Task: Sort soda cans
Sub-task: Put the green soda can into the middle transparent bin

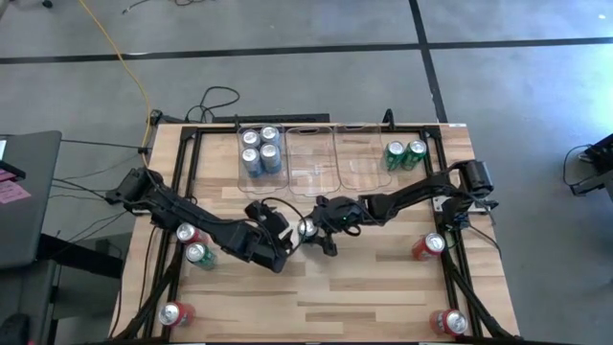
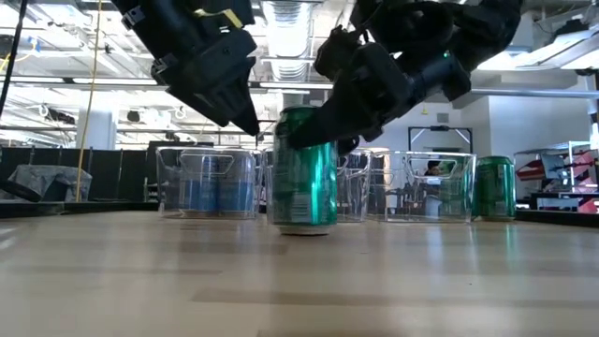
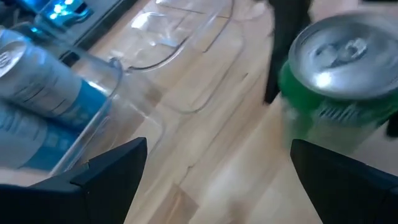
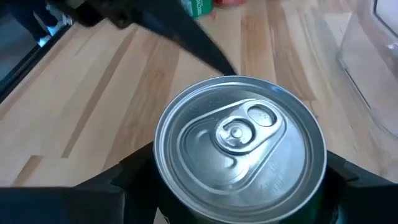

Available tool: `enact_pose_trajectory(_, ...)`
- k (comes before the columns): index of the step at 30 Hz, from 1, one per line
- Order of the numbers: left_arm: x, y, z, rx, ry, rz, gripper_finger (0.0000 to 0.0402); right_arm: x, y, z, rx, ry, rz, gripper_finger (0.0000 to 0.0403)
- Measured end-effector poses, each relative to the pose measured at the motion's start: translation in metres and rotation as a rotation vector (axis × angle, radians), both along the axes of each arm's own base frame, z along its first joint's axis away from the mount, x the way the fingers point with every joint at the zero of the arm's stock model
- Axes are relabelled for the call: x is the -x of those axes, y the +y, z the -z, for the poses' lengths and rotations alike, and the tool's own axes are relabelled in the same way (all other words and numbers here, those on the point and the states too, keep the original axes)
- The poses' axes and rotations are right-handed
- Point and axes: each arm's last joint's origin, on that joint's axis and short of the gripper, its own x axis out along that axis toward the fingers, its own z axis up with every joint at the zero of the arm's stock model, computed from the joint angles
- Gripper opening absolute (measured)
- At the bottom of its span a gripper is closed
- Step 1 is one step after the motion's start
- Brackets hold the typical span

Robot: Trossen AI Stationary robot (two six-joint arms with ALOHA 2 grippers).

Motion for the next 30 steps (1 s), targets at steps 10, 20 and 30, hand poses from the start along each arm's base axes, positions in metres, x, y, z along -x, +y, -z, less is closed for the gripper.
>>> enact_pose_trajectory(10, 0.017, -0.008, -0.003, -0.010, -0.016, -0.061, 0.0391, 0.029, -0.008, -0.073, 0.052, -0.153, -0.015, 0.0303)
enact_pose_trajectory(20, 0.019, -0.014, -0.003, -0.011, -0.024, -0.051, 0.0391, 0.066, -0.070, -0.135, 0.191, -0.351, 0.159, 0.0302)
enact_pose_trajectory(30, 0.019, -0.013, -0.004, -0.018, -0.046, -0.070, 0.0391, 0.045, -0.148, -0.096, 0.215, -0.342, 0.386, 0.0302)
